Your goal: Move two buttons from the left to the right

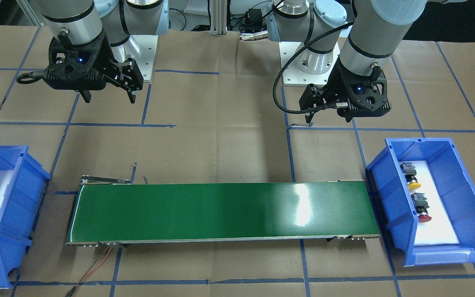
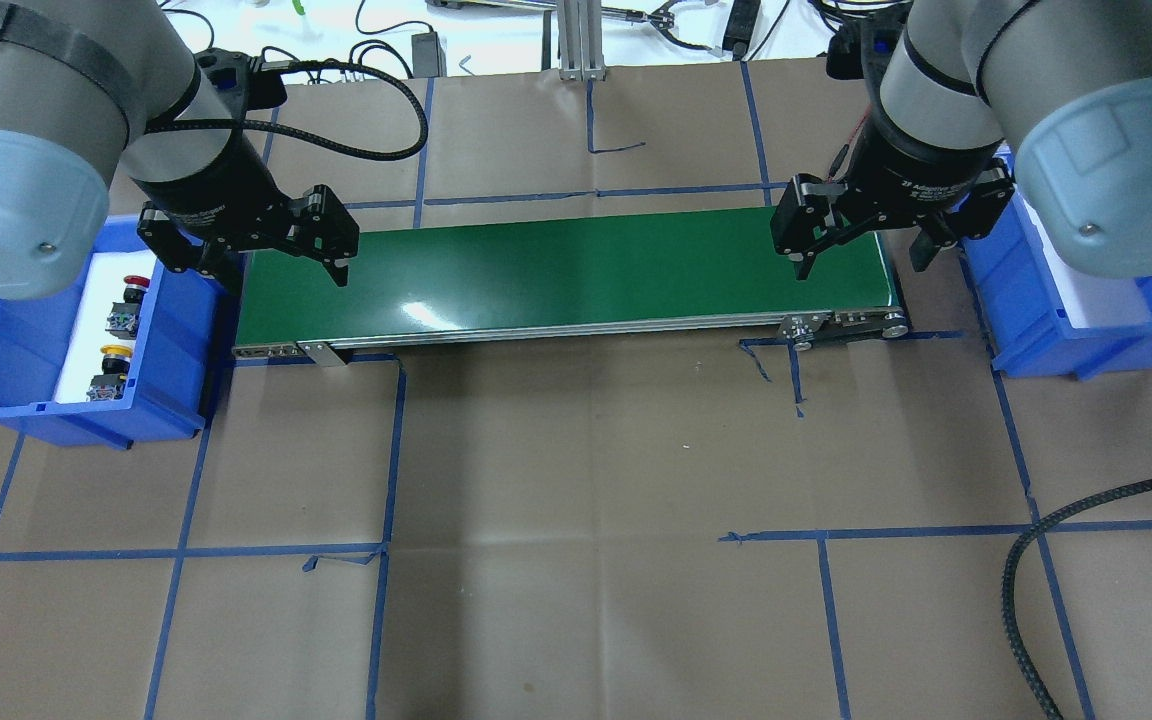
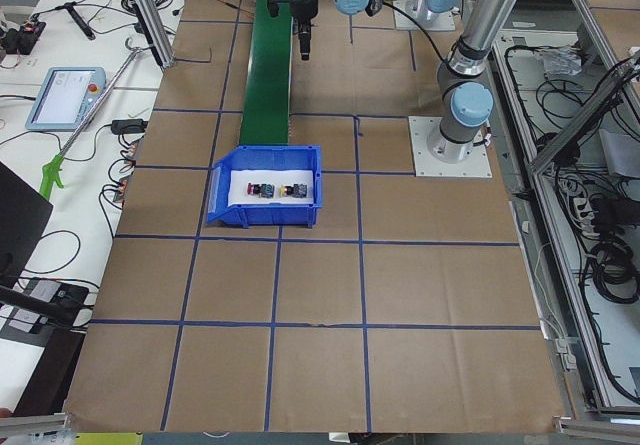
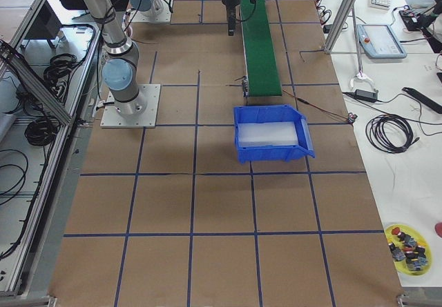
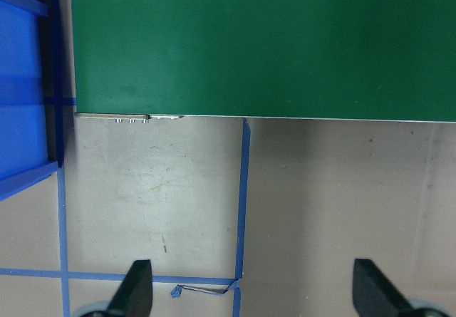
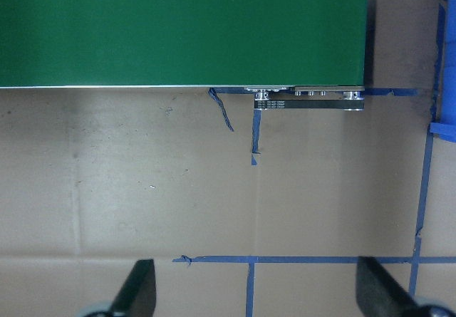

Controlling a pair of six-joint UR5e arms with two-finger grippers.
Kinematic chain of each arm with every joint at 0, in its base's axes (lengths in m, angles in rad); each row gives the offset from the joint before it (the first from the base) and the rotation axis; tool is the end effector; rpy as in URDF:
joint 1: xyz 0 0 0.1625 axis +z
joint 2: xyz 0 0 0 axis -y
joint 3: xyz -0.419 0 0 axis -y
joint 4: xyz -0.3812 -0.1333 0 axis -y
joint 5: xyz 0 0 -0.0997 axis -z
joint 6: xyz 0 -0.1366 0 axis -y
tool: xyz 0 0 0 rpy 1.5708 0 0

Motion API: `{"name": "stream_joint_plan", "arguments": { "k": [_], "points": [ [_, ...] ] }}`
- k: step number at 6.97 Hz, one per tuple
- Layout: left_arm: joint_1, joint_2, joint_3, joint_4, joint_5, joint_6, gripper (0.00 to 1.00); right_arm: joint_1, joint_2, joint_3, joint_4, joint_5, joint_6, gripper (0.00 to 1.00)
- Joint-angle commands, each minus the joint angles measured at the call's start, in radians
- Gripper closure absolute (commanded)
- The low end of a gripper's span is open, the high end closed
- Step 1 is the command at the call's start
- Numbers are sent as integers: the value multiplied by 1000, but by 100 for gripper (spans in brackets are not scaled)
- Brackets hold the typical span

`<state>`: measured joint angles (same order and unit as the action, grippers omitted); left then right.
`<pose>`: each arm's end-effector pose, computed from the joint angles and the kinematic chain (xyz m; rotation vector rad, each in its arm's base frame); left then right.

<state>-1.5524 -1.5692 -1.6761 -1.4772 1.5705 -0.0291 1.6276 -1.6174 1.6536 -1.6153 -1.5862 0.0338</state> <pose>-0.1245 -0.4792 0.4044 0.0746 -3.1404 -0.0159 0.1572 -0.4541 0.4315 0.0359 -3.1263 0.0141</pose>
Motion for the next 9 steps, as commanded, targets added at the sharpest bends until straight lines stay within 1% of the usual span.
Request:
{"name": "stream_joint_plan", "arguments": {
  "k": [1,4,5,7,8,9],
  "points": [
    [0,3,-2,0,-1,0,0,0,-1,0,0,0,0,0],
    [0,-3,3,0,0,0,0,0,1,0,0,0,0,0],
    [0,11,-2,0,2,2,0,0,-1,0,0,0,0,0],
    [21,9,-4,8,5,64,0,0,-1,0,0,0,0,0],
    [76,9,-4,9,5,136,0,0,-1,0,0,0,0,0],
    [191,9,-4,5,-3,232,0,0,-1,0,0,0,0,0]
  ]
}}
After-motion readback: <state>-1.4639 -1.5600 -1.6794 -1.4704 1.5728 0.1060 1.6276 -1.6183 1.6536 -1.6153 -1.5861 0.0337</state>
